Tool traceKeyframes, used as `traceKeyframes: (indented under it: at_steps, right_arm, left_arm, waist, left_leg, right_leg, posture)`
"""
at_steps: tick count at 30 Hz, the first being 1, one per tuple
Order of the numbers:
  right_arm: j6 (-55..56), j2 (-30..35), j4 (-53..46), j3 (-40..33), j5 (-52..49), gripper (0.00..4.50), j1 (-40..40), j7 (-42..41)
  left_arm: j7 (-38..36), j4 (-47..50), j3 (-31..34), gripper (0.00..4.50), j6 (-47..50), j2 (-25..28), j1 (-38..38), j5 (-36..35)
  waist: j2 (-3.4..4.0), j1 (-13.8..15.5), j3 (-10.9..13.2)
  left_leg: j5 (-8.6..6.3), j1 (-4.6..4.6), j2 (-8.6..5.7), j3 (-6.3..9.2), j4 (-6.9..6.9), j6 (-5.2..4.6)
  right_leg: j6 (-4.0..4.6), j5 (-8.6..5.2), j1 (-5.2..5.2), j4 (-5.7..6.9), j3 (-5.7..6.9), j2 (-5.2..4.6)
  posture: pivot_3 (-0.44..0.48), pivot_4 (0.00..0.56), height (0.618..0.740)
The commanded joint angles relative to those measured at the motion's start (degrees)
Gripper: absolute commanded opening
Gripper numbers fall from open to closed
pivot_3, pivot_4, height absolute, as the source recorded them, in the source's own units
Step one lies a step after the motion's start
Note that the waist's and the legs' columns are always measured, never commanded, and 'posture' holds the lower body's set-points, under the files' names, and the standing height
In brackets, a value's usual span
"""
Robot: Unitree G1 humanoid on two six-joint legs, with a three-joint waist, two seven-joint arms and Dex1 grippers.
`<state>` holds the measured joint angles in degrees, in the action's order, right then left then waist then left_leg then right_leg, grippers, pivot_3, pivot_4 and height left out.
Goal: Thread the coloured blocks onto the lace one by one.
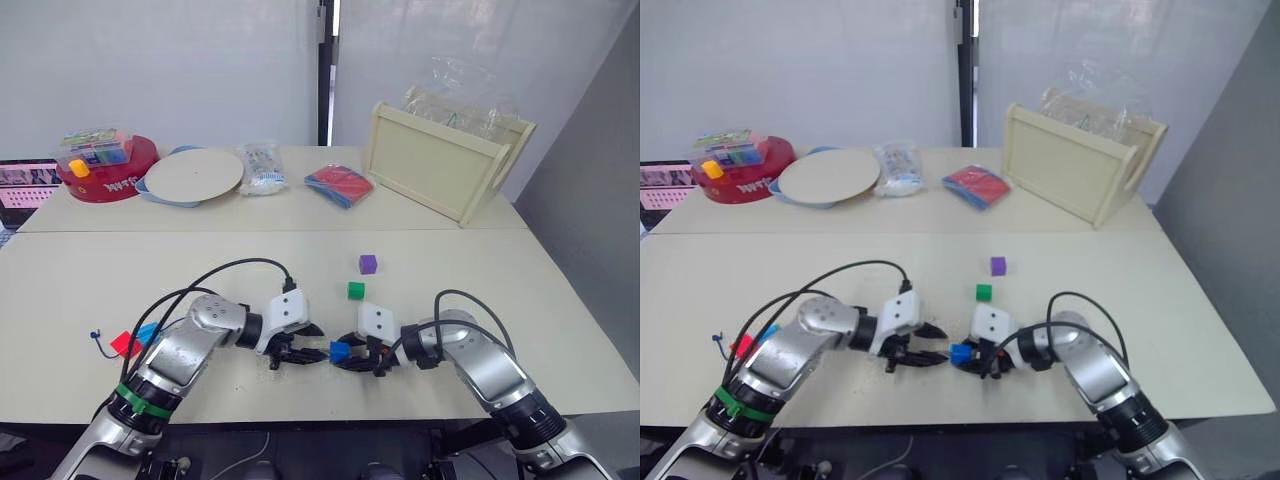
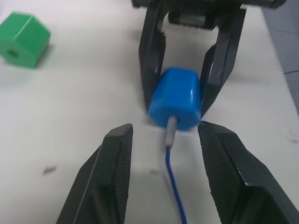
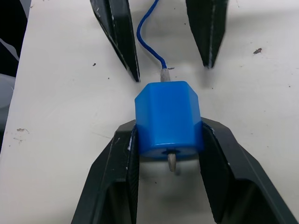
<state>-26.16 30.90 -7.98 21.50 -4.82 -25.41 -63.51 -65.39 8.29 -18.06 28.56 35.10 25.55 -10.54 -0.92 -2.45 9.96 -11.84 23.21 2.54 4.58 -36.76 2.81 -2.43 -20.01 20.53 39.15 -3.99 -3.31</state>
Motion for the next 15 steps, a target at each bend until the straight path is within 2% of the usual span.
traceKeyframes:
  at_steps: [1,9,12,15]
  right_arm:
    - [-0.2,0.0,-0.7,1.0,-0.6,1.28,0.5,-0.3]
    - [-0.3,0.8,-1.1,0.7,-0.9,1.28,0.6,-0.4]
    - [-0.6,1.2,-1.6,0.6,-1.1,1.28,0.8,-0.4]
    - [-0.8,1.4,-1.9,0.4,-1.3,1.28,0.9,-0.2]
  left_arm:
    - [0.6,3.1,1.5,2.33,-0.5,0.4,-1.0,-1.4]
    - [2.3,1.8,1.0,2.33,-2.4,1.0,-4.9,-0.2]
    - [2.8,0.7,0.7,1.57,-4.1,1.5,-5.7,1.0]
    - [3.5,0.1,0.9,0.47,-4.6,1.0,-5.7,0.8]
  waist:
    - [0.00,0.0,0.0]
    - [0.00,0.1,0.0]
    - [0.00,0.1,0.0]
    - [0.00,0.1,0.0]
  left_leg:
    - [0.00,0.00,0.00,0.00,0.00,0.00]
    - [-0.01,0.01,0.01,0.01,0.02,-0.01]
    - [0.00,0.00,0.00,0.00,0.02,0.00]
    - [-0.01,0.00,0.00,0.00,0.02,-0.01]
  right_leg:
    - [0.00,0.00,0.00,-0.01,0.00,0.00]
    - [0.00,0.00,0.00,-0.02,0.01,0.00]
    - [0.00,0.00,-0.01,-0.04,0.01,-0.02]
    - [0.00,0.00,-0.01,-0.05,0.01,-0.02]
  posture:
    - [0.000,0.150,0.740]
    - [0.000,0.150,0.740]
    - [0.000,0.150,0.740]
    - [0.000,0.150,0.740]
